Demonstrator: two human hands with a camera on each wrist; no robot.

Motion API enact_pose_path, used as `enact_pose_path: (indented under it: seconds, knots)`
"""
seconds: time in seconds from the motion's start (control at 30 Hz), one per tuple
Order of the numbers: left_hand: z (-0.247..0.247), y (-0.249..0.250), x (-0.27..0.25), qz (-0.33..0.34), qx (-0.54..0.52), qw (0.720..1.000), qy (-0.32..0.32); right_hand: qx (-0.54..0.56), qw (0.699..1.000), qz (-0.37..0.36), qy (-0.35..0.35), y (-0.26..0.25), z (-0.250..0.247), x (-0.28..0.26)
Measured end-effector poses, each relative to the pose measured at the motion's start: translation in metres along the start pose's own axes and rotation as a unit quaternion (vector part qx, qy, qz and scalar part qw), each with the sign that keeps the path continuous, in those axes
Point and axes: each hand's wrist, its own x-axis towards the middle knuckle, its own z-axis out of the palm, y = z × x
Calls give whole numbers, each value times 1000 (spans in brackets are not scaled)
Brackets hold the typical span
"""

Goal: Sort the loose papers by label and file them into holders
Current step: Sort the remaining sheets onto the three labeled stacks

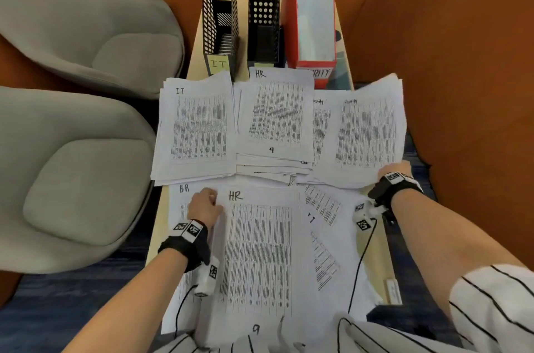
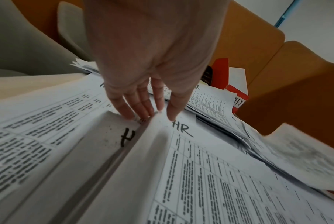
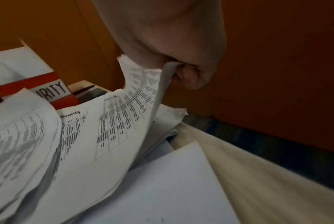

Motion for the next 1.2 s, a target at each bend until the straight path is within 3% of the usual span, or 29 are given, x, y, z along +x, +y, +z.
enact_pose_path:
  seconds: [0.1, 0.2, 0.3, 0.4, 0.47, 0.5, 0.57, 0.67, 0.73, 0.83, 0.93, 1.03, 1.07, 1.17, 1.2]
  knots:
    - [2, 7, -5, 30, -19, 999, -23, 143, 987, 68, 27, -9, -3, 11]
    - [6, 10, -7, 17, -24, 999, -28, 171, 985, 30, -4, -23, -12, 0]
    - [9, 12, -9, 0, -54, 999, 4, 274, 962, 6, 13, -35, -7, -5]
    - [12, 16, -12, -6, -67, 998, -14, 162, 978, -11, 129, -43, 8, 4]
    - [14, 16, -13, -9, -44, 998, -36, 123, 972, -74, 185, -54, 13, -6]
    - [15, 15, -13, -14, -39, 998, -40, 150, 966, -119, 172, -60, 19, -11]
    - [17, 16, -15, -20, -36, 998, -47, 181, 955, -227, 63, -74, 38, -34]
    - [20, 23, -22, -3, -21, 998, -51, 68, 939, -318, -108, -89, 80, -63]
    - [21, 27, -25, 38, -25, 997, -58, 11, 938, -324, -123, -95, 103, -71]
    - [22, 31, -33, 71, -103, 987, -98, 40, 941, -326, -86, -96, 121, -80]
    - [19, 30, -42, 72, -179, 962, -194, 104, 931, -347, -37, -91, 129, -84]
    - [15, 23, -45, 51, -163, 944, -283, 137, 914, -372, -85, -83, 128, -87]
    - [15, 22, -45, 37, -188, 945, -264, 117, 916, -377, -75, -80, 126, -87]
    - [16, 17, -36, -14, -197, 980, -41, 21, 912, -410, 14, -71, 124, -84]
    - [15, 15, -30, -20, -167, 986, -5, -7, 908, -419, 16, -69, 124, -82]
